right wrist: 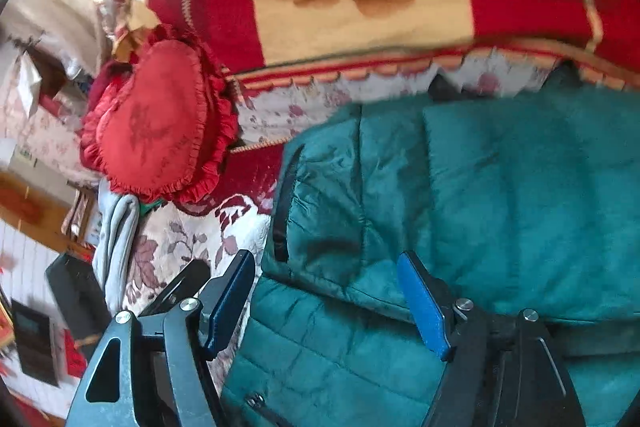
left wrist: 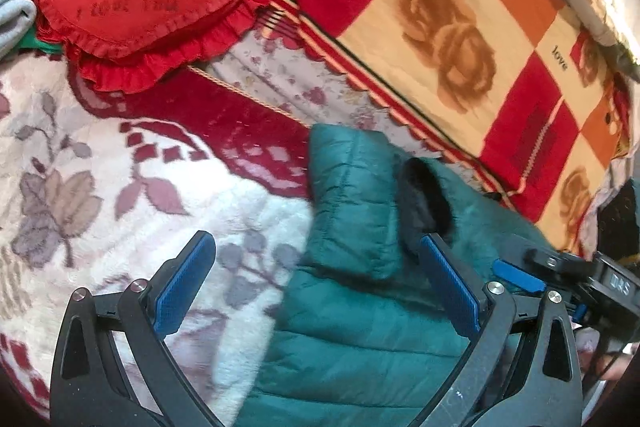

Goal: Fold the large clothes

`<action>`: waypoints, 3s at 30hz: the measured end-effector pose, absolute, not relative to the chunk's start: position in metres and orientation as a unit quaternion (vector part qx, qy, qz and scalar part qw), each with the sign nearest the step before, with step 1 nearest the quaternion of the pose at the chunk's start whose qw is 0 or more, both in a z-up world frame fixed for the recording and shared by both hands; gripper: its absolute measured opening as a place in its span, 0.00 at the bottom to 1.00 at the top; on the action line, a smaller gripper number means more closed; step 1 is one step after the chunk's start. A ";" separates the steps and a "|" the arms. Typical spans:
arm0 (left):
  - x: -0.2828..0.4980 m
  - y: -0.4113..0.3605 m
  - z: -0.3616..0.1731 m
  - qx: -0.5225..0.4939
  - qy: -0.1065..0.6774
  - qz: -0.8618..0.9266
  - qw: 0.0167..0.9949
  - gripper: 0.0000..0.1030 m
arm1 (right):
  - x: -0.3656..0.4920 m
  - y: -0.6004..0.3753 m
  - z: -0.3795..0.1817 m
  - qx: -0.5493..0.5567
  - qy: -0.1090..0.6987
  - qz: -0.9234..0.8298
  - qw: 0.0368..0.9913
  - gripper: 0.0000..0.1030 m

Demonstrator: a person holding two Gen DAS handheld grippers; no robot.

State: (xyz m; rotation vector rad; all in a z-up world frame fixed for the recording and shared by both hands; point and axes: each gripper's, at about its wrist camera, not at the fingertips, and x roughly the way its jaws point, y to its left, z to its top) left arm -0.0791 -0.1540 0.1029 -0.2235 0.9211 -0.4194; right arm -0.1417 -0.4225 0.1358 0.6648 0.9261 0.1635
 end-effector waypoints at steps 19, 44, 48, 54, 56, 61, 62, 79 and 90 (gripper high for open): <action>-0.077 -0.269 0.088 -0.029 0.467 -0.223 0.855 0.25 | -0.282 -0.580 0.168 0.308 0.372 -0.110 0.869 0.69; -0.078 -0.212 0.095 -0.039 0.444 -0.180 0.877 0.29 | -0.231 -0.537 0.102 0.169 0.434 -0.138 0.874 0.67; -0.089 -0.205 0.125 -0.067 0.393 -0.173 0.901 0.63 | -0.242 -0.545 0.121 0.152 0.410 -0.163 0.884 0.67; -0.088 -0.240 0.133 -0.041 0.374 -0.198 0.905 0.66 | -0.226 -0.557 0.120 0.145 0.410 -0.193 0.880 0.67; -0.080 -0.253 0.122 -0.020 0.384 -0.191 0.903 0.66 | -0.222 -0.561 0.116 0.143 0.411 -0.197 0.879 0.67; -0.056 -0.267 0.079 0.017 0.446 -0.163 0.880 0.66 | -0.202 -0.569 0.097 0.137 0.412 -0.210 0.876 0.67; -0.052 -0.266 0.070 0.018 0.455 -0.162 0.875 0.66 | -0.200 -0.570 0.095 0.133 0.412 -0.212 0.876 0.67; -0.050 -0.268 0.044 0.026 0.457 -0.188 0.869 0.78 | -0.212 -0.567 0.090 0.143 0.406 -0.210 0.878 0.67; -0.050 -0.266 0.041 0.013 0.454 -0.194 0.870 0.78 | -0.199 -0.503 0.081 0.073 0.428 -0.173 0.884 0.67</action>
